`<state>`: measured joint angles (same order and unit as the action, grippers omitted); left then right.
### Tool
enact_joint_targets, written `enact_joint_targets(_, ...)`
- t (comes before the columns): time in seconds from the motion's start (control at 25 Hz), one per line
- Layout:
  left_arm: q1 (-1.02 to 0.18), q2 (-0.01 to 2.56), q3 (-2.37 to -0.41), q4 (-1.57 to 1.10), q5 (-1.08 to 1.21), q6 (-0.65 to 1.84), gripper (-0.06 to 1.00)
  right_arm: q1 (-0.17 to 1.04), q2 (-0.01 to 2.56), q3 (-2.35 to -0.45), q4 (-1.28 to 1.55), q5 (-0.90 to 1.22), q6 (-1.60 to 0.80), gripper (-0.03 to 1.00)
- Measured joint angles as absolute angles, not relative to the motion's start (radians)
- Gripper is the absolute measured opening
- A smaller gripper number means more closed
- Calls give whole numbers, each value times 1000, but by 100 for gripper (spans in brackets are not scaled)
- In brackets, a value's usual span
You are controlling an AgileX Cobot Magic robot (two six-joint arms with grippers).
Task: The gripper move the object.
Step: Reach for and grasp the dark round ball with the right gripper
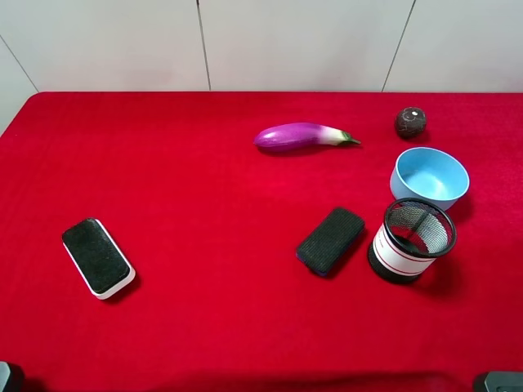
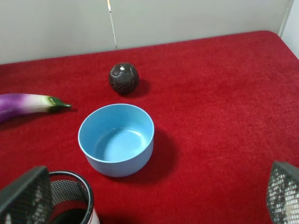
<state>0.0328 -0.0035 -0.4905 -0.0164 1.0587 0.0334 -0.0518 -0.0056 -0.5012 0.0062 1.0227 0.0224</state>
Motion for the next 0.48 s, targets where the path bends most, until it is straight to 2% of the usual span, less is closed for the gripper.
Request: enact_joint_targets(0.48,33,-4,-490,-16,1059,33,99,-52,-6,-501,6,1023,22,69)
